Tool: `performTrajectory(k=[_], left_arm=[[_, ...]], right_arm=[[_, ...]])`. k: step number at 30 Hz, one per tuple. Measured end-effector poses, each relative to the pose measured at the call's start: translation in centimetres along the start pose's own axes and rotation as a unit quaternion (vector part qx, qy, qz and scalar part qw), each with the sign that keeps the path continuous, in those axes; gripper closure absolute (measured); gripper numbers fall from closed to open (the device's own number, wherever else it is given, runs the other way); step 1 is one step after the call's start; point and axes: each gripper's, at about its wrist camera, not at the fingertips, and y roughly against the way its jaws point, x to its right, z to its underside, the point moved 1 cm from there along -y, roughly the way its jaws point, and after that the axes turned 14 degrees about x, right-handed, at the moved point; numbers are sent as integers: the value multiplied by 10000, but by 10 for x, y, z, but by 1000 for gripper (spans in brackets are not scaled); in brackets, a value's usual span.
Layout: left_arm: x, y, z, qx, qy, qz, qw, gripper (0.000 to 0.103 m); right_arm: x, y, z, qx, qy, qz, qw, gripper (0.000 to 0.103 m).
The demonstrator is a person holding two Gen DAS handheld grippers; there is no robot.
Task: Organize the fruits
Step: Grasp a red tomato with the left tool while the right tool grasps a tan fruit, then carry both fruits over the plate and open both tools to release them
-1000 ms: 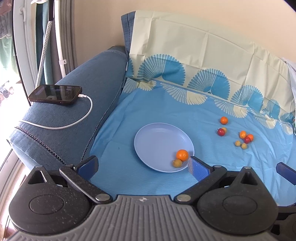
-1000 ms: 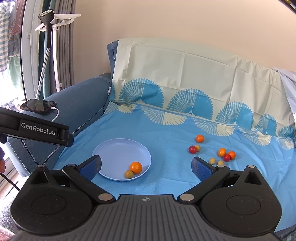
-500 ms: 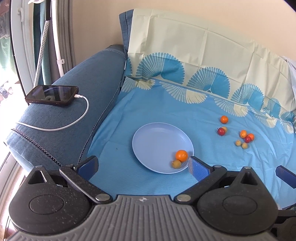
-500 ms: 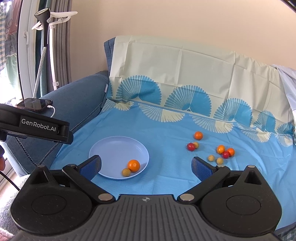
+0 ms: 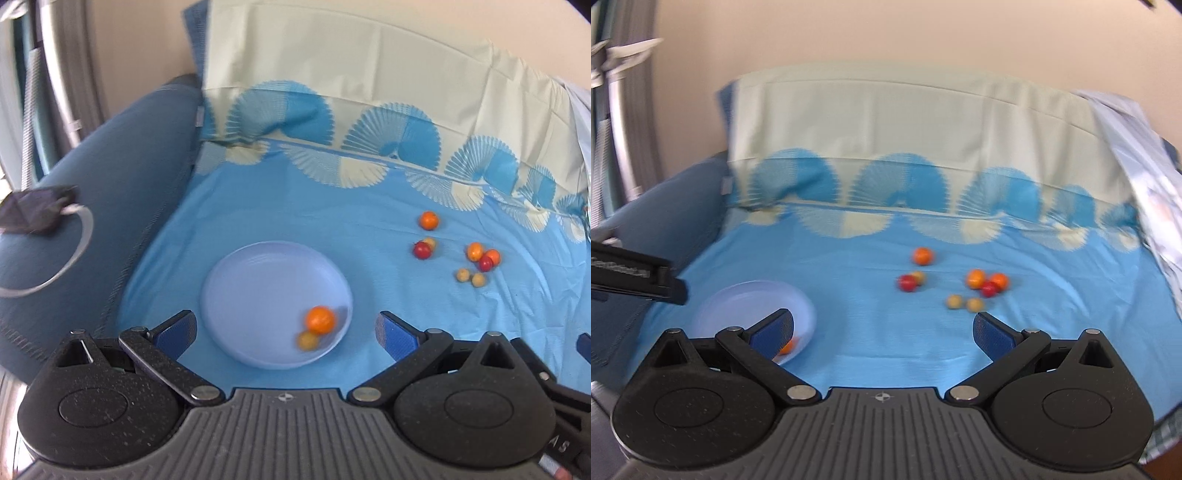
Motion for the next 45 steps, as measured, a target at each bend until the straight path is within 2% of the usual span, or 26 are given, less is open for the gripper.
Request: performTrajectory(k=[4,9,16,21,22,23,25,27,28,29,30,31,32,34,38,42,45], left_arm=[[46,-53,-10,-183,-127,252,9994,0],[106,-134,-19,-405,-158,458,9980,0],[186,-250,-11,-777,-633,570,9933,0],[210,-303,4,-985,-926,539,9894,0],[210,-309,5,-1019,-925,525,9891,0],[210,-313,6,-1042,-897,535,9891,0],[207,-319,6,-1064,-816,554,9894,0],[205,-323,5,-1058,-723,587,9900,1],[204,-323,4,-1027,-660,630,9905,1],[205,-321,3,-992,-608,674,9909,12],[205,-320,2,-1007,-592,747,9903,38],[207,-318,3,-1117,-601,898,9879,52],[209,-315,4,-1187,-613,986,9861,72],[212,-308,5,-1058,-697,914,9877,73],[205,-283,1,-1012,-575,937,9888,73],[184,-230,-10,-737,-442,997,9913,73],[159,-184,-16,-594,-331,1005,9926,73]], right_arm=[[45,-43,12,172,-65,566,9982,1],[94,-122,39,0,-137,1038,9945,1],[130,-240,90,-640,-28,964,9933,1],[133,-287,112,-979,-42,659,9930,10],[131,-290,114,-918,-43,640,9937,10],[128,-290,113,-825,-30,622,9946,12],[120,-290,112,-741,159,496,9959,23],[112,-290,112,-623,429,466,9960,24],[109,-290,112,-591,491,438,9961,28],[108,-289,112,-572,477,359,9966,33],[108,-288,111,-577,383,209,9974,50],[108,-288,110,-610,240,43,9978,70],[107,-288,110,-630,170,-17,9979,74],[103,-288,110,-611,321,-5,9976,76],[114,-282,105,-616,-80,205,9979,76],[126,-258,89,-465,-63,528,9975,76],[123,-228,69,-366,-158,526,9978,76]])
